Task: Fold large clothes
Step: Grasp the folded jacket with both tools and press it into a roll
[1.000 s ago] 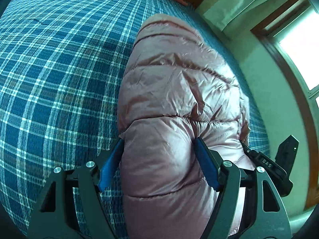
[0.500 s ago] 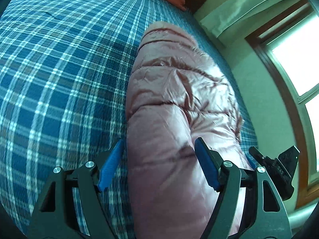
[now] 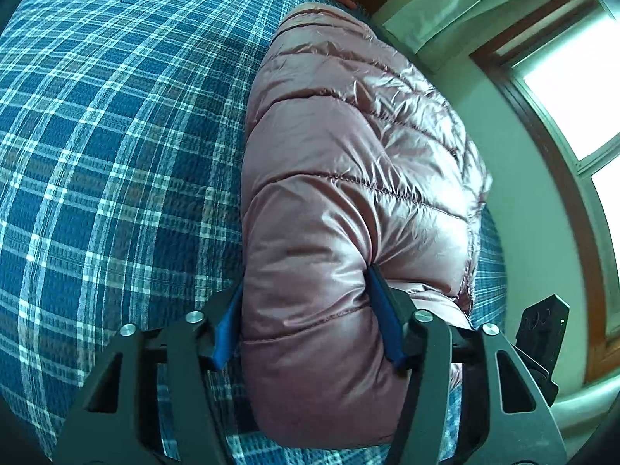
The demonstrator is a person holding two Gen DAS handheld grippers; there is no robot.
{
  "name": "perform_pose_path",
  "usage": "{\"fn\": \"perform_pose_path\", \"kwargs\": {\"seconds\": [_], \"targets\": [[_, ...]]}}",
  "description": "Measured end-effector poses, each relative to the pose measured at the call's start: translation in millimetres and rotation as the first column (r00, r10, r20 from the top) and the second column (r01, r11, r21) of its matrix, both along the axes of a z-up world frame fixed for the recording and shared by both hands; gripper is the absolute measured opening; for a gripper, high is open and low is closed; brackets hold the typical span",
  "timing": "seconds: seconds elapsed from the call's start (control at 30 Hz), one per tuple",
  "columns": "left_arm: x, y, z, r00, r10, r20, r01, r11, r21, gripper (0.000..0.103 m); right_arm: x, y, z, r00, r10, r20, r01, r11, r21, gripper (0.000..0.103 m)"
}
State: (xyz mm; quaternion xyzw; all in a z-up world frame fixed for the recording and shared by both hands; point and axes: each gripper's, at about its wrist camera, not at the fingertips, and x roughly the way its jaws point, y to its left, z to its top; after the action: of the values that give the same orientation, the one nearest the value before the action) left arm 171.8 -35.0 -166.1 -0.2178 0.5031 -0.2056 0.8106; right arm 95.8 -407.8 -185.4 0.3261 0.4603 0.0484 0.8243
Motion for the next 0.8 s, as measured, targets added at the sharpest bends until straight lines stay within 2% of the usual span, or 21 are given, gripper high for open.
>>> {"fn": "perform_pose_path", "kwargs": {"seconds": [0.13, 0.2, 0.27, 0.33, 0.37, 0.43, 0.53, 0.73, 0.8], "targets": [[-2, 4, -6, 1.000, 0.000, -0.007, 0.000, 1.000, -0.031, 0.055, -1, 1, -1, 1.000, -0.014, 0.020, 0.013, 1.000, 0.016, 0.038], [-5, 8, -2, 1.000, -0.007, -0.001, 0.007, 0.998, -0.057, 0.060, -7, -3, 2, 0.999, -0.017, 0.027, 0.016, 0.999, 0.031, 0.043], [-11, 19, 2, 1.000, 0.012, -0.011, -0.013, 0.996, -0.092, 0.069, -15, -6, 15, 0.999, -0.033, 0.025, 0.033, 0.999, 0.003, 0.058], [-11, 34, 10, 0.999, 0.052, -0.006, -0.052, 0.986, -0.159, 0.076, -21, -13, 29, 0.996, -0.058, 0.061, 0.059, 0.998, -0.006, 0.070], [-8, 37, 14, 0.998, 0.062, 0.001, -0.061, 0.982, -0.180, 0.080, -20, -16, 36, 0.995, -0.068, 0.078, 0.069, 0.998, -0.004, 0.073], [3, 41, 21, 0.997, 0.077, 0.016, -0.072, 0.976, -0.206, 0.081, -11, -22, 47, 0.991, -0.082, 0.104, 0.082, 0.997, 0.009, 0.074], [25, 37, 21, 0.997, 0.077, -0.006, -0.077, 0.970, -0.233, 0.081, 15, -24, 48, 0.991, -0.084, 0.104, 0.083, 0.996, 0.012, 0.075], [60, 20, 2, 0.995, 0.057, -0.083, -0.075, 0.969, -0.234, 0.081, 56, -28, 23, 0.995, -0.089, 0.049, 0.089, 0.996, 0.002, 0.075], [62, 15, -4, 0.995, 0.046, -0.086, -0.065, 0.971, -0.231, 0.083, 61, -32, 12, 0.995, -0.088, 0.043, 0.087, 0.996, 0.029, 0.082]]}}
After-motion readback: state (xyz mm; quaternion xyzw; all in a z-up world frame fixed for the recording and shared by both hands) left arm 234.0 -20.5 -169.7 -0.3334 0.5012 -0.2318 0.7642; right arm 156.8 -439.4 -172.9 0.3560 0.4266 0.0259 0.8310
